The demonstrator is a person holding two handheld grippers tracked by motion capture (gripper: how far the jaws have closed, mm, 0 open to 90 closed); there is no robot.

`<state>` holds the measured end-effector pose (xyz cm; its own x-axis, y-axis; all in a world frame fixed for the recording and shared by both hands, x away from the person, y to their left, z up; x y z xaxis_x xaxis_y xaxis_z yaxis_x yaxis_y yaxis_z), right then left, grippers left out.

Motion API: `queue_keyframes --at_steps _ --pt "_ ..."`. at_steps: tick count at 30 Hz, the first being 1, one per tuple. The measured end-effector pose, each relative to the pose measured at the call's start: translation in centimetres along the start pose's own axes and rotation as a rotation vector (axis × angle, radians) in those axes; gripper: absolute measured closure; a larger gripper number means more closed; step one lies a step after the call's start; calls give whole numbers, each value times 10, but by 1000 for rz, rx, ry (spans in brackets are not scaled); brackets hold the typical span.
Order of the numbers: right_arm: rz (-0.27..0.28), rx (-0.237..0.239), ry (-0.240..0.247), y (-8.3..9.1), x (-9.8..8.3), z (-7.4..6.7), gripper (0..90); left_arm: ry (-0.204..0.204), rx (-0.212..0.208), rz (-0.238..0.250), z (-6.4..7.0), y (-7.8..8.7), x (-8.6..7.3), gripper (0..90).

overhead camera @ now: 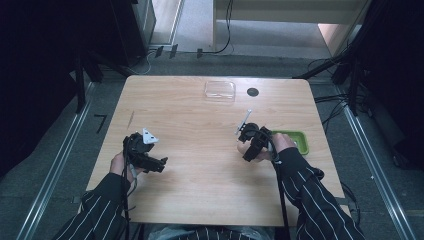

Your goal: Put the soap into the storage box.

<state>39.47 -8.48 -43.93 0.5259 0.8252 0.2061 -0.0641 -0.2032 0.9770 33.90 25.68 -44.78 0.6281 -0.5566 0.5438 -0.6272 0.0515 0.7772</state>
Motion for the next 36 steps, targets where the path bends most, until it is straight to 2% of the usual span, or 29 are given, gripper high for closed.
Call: queue_keyframes --at_steps 5,6,20,23,36 --pt "2 -4 -13 3 -4 3 335 -2 0 0 0 0 0 0" --pt "-7 -11 -3 4 -5 4 335 -2 0 0 0 0 0 0" --pt "4 -9 -22 12 -16 11 335 -1 1 -2 0 1 0 0" --pt "2 -8 -11 14 -17 13 335 -1 1 -1 0 1 0 0" --pt "5 -1 -20 19 -23 18 335 0 -1 0 0 0 0 0"
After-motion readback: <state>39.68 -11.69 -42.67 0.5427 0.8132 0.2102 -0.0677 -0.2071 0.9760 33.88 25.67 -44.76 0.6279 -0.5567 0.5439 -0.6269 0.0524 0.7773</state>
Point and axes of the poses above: each handheld gripper's, and its own axes: y roughly backward along the jaws, x roughly out of its top, z roughly to its right, the point moved 2 cm from there along -y, roughly forward along the jaws, and after that the axes turned 8 degrees about x, right-handed, at the moved point
